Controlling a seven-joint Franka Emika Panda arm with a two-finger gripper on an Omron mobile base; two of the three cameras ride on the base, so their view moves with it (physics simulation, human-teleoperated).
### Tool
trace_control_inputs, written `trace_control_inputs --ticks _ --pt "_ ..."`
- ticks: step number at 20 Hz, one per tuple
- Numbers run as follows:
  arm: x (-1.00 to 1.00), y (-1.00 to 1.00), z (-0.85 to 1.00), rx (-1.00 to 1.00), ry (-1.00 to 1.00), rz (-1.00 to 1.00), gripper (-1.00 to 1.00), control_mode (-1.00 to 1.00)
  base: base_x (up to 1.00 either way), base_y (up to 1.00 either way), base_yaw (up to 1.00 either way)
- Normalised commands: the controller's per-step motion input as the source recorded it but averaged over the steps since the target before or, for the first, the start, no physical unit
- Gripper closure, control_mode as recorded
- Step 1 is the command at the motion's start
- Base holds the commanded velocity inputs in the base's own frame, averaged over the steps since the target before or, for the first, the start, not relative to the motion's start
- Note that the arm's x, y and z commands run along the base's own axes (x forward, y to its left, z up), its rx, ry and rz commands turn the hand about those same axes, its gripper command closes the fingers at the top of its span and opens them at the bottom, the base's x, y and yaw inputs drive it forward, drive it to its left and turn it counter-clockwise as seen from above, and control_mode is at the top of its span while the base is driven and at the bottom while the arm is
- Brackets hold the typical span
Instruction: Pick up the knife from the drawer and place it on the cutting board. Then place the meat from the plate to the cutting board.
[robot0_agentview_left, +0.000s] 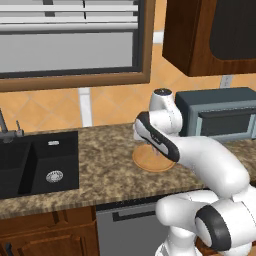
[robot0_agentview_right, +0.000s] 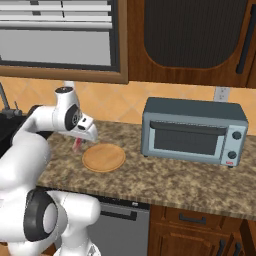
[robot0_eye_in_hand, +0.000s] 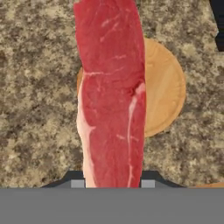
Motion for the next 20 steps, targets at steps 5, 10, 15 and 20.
trace_control_inputs --ticks 5,10,15,20 --pt "-0.07 -0.03 0.3 0.0 -0.02 0.0 1.0 -1.0 0.0 0.0 0.0" --pt "-0.14 0.14 0.0 0.0 -0.03 0.01 1.0 1.0 -0.1 0.4 0.04" --pt "0.0 0.0 0.0 0.0 0.0 0.0 1.0 1.0 -0.19 1.0 0.1" --pt "0.0 0.0 0.0 0.0 0.0 0.0 1.0 1.0 -0.17 1.0 0.06"
